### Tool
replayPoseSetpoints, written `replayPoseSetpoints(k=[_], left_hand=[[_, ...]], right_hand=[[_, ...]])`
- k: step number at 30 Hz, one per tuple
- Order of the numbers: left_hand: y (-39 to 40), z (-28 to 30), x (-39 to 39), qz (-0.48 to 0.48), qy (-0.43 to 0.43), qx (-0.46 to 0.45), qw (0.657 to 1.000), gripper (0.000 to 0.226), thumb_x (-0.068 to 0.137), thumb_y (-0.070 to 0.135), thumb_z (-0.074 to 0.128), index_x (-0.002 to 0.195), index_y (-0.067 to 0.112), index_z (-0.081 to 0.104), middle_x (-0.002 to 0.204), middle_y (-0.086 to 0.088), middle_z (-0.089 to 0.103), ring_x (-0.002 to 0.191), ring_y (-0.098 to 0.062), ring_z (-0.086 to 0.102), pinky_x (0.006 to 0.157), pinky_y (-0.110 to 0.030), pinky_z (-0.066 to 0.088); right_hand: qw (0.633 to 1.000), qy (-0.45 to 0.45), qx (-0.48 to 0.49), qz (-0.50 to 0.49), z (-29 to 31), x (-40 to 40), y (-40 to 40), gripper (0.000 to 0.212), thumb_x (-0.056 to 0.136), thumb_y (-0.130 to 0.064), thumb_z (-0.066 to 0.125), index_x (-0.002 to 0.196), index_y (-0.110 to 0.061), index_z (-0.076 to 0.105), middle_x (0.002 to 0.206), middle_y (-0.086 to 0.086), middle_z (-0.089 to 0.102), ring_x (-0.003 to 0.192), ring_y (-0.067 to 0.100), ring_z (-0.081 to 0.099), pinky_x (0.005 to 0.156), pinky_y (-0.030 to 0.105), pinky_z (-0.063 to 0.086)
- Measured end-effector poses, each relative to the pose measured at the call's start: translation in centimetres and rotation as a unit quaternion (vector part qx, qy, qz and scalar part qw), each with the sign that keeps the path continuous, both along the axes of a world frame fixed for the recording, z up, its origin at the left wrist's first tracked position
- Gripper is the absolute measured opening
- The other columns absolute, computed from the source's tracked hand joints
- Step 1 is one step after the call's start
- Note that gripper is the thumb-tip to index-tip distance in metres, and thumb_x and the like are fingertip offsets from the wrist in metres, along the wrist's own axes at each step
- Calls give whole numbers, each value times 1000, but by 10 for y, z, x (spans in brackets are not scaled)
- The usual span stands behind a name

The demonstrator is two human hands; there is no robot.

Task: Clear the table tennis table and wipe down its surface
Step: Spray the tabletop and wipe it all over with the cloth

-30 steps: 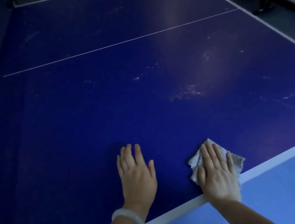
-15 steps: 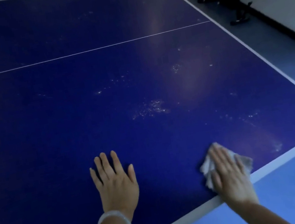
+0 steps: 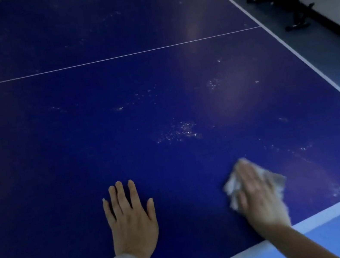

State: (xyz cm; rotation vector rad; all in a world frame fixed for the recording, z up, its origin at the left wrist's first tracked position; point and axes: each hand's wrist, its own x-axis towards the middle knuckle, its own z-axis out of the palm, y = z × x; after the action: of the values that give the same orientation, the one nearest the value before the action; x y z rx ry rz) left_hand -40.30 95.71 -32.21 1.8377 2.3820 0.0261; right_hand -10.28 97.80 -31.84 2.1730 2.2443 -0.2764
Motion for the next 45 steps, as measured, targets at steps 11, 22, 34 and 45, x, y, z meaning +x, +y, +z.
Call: replayPoseSetpoints(k=[11, 22, 34, 45], left_hand=[[1, 7, 2, 2, -6, -11, 1000, 75, 95, 52, 6, 150, 6, 29, 155, -23, 27, 146, -36, 22, 118, -56, 19], [1, 6, 1, 9, -9, -23, 1000, 72, 96, 51, 11, 150, 8, 30, 156, -21, 27, 147, -34, 19, 118, -55, 21], [1, 5, 0, 11, -4, -32, 999, 70, 97, 52, 12, 151, 10, 27, 157, -19, 26, 148, -33, 17, 118, -55, 20], [2, 6, 0, 10, 6, -22, 1000, 69, 96, 51, 19, 148, 7, 34, 155, -19, 31, 146, -33, 23, 116, -52, 18]], right_hand=[[965, -16, 21, 263, -8, -90, 3, 60, 101, -43, 21, 156, -17, 16, 165, -1, 5, 152, 18, 3, 120, 47, 10], [995, 16, 48, -88, 1, -78, 26, 58, 102, -32, 18, 156, -14, 7, 164, 3, 1, 152, 18, -1, 122, 47, 1], [984, 29, 8, -174, 4, -31, 83, 59, 103, -35, 15, 157, -16, 1, 165, 2, -3, 152, 18, -6, 122, 47, 0], [966, -61, 40, 247, -7, -197, 128, 59, 104, -37, 6, 154, -12, -11, 163, 4, -16, 149, 20, -20, 118, 55, -11]])
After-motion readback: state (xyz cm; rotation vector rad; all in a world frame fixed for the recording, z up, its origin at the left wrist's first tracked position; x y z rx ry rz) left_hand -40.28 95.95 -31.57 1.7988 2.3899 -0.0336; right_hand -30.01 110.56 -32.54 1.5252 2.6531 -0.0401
